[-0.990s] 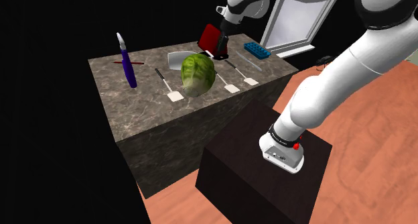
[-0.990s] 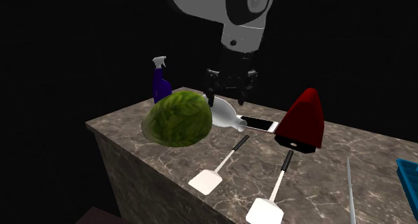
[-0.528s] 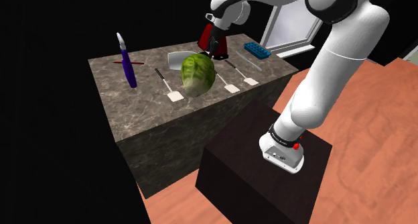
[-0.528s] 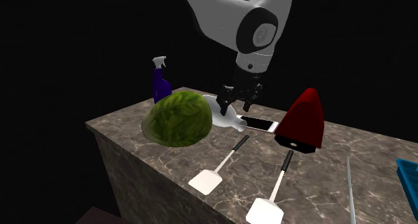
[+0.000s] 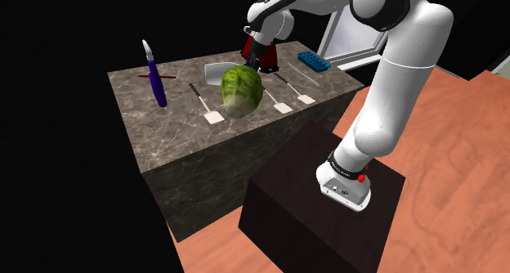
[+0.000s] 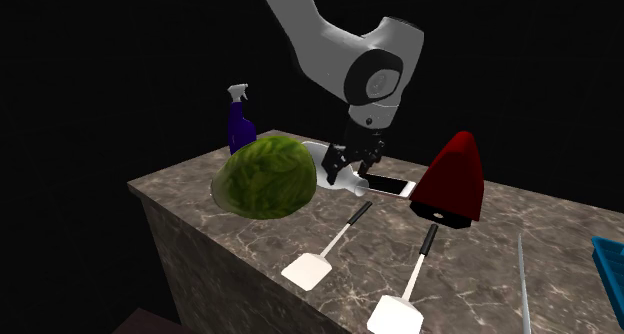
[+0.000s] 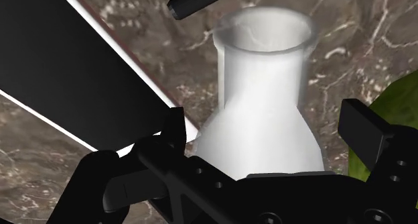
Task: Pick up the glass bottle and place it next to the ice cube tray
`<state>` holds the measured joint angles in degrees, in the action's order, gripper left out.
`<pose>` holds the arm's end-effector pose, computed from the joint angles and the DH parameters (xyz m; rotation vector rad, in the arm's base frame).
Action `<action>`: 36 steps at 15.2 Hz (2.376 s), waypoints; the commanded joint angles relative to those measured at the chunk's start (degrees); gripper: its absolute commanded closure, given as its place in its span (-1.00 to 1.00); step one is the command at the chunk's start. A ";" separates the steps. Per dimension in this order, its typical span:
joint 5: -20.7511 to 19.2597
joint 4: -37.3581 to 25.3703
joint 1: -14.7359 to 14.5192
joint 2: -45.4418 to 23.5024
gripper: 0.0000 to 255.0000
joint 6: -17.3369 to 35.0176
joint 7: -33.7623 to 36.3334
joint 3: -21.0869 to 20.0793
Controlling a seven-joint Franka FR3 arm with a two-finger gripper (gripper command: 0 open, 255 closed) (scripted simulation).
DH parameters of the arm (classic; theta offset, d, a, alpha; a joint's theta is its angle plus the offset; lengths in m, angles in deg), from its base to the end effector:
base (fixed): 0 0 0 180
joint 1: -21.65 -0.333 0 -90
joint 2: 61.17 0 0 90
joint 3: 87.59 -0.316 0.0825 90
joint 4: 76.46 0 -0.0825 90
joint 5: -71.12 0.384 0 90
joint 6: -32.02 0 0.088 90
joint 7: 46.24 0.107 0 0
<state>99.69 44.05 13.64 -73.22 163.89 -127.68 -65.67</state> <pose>0.5603 -0.1243 0.3274 -2.6734 -1.2142 -0.3349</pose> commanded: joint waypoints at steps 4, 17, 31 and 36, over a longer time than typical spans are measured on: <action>0.83 0.10 0.06 -0.94 -1.00 0.88 -0.64 -0.29; 0.82 0.10 0.07 -0.93 1.00 0.87 -0.64 -0.28; -4.79 -3.04 -0.66 4.92 1.00 -6.60 4.90 1.01; -6.48 -4.86 -0.76 6.69 1.00 -9.70 6.72 1.25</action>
<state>93.57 39.57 12.92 -66.92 154.83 -121.39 -64.45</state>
